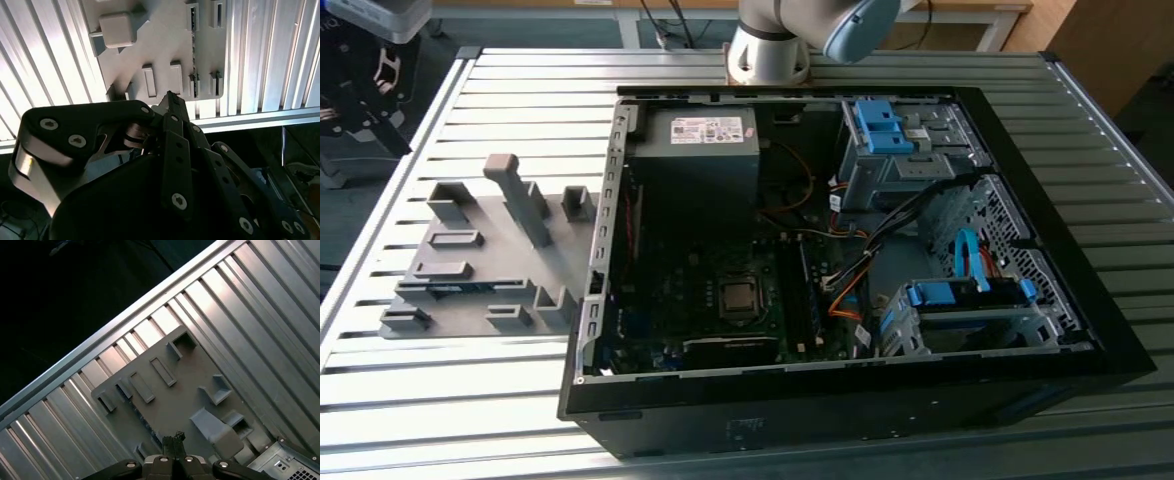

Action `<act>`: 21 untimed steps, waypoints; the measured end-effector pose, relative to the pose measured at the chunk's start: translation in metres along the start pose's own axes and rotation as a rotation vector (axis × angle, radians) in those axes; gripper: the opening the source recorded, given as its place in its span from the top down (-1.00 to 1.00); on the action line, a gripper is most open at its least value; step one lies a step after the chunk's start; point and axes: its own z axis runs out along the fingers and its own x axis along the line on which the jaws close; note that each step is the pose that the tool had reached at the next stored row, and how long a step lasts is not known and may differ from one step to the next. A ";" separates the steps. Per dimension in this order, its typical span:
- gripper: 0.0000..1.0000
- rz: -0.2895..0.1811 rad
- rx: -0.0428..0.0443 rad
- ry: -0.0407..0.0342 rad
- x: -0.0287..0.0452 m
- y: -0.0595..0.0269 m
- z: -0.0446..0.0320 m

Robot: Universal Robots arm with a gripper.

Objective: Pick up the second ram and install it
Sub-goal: 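Pick up the second ram and move it above second insertion slot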

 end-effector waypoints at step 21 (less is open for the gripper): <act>0.79 -0.043 -0.0010 0.0018 0.0014 -0.0006 -0.0001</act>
